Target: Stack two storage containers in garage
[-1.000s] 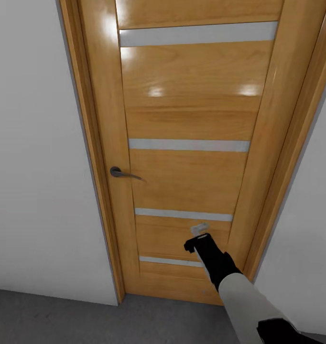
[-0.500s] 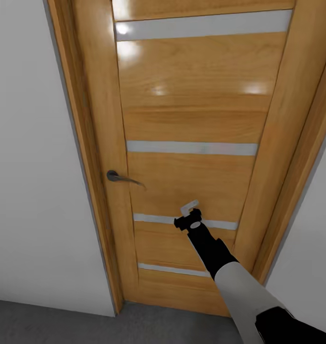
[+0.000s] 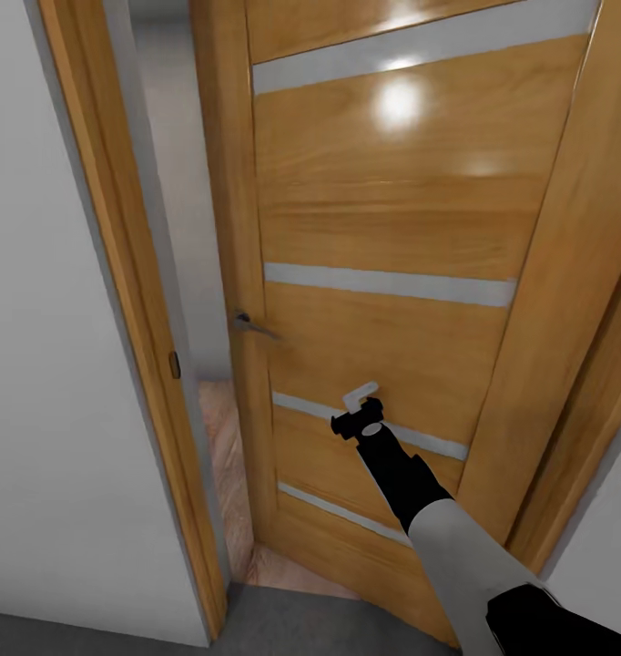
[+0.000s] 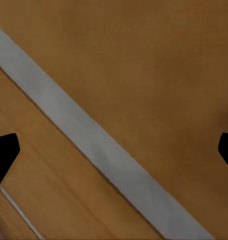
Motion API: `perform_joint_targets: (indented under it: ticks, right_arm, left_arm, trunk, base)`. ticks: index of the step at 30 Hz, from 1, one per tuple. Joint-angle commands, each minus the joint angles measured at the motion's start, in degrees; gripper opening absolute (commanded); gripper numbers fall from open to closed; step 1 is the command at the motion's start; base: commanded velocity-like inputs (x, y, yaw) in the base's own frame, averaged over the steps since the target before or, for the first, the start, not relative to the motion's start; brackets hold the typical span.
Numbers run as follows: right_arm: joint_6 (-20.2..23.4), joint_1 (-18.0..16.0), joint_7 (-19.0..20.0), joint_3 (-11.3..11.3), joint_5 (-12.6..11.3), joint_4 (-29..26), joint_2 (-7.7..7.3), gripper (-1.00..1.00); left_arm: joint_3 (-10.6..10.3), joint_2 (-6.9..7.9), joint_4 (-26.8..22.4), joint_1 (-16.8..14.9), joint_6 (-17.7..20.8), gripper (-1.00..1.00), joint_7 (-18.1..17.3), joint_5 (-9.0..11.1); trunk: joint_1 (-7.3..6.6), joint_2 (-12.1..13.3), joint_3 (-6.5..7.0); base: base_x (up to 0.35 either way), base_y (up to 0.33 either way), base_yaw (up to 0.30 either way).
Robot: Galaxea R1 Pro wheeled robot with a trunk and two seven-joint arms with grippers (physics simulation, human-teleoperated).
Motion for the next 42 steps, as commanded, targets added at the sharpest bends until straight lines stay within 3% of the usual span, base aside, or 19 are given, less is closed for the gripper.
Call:
perform_joint_targets:
  ticks: [1, 13, 15, 20, 29, 42]
  right_arm:
    - [0.4, 0.0, -0.2, 0.2, 0.4, -0.1, 0.00, 1.00]
    - [0.1, 0.0, -2.0, 0.1, 0.9, -0.1, 0.00, 1.00]
    - [-2.0, 0.0, -2.6, 0.1, 0.9, 0.6, 0.00, 1.00]
    - [-3.9, 0.0, -6.5, 0.2, 1.0, 1.5, 0.00, 1.00]
    - [-4.2, 0.0, -7.1, 0.0, 4.1, 1.6, 0.00, 1.00]
    - [-4.1, 0.0, -7.1, 0.0, 3.8, 1.9, 0.00, 1.00]
  left_arm:
    - [0.2, -0.02, 0.0, 0.0, -0.1, 1.00, 0.0, 0.2]
    - [0.3, -0.11, 0.0, 0.0, -0.1, 1.00, 0.0, 0.2]
    - [0.2, -0.11, 0.0, 0.0, -0.1, 1.00, 0.0, 0.1]
    - [0.2, -0.11, 0.0, 0.0, -0.1, 1.00, 0.0, 0.1]
    - [0.2, -0.11, 0.0, 0.0, -0.1, 1.00, 0.0, 0.1]
    - [0.2, -0.11, 0.0, 0.0, -0.1, 1.00, 0.0, 0.1]
  trunk:
    - [0.02, 0.0, -0.05]
    - [0.02, 0.0, -0.05]
    - [0.02, 0.0, -0.05]
    - [0.02, 0.0, -0.05]
    - [0.02, 0.0, -0.05]
    - [0.02, 0.0, -0.05]
  base:
    - [0.124, 0.000, 0.000]
    - [0.017, 0.000, 0.000]
    - [0.069, 0.000, 0.000]
    - [0.186, 0.000, 0.000]
    - [0.214, 0.000, 0.000]
    - [0.215, 0.000, 0.000]
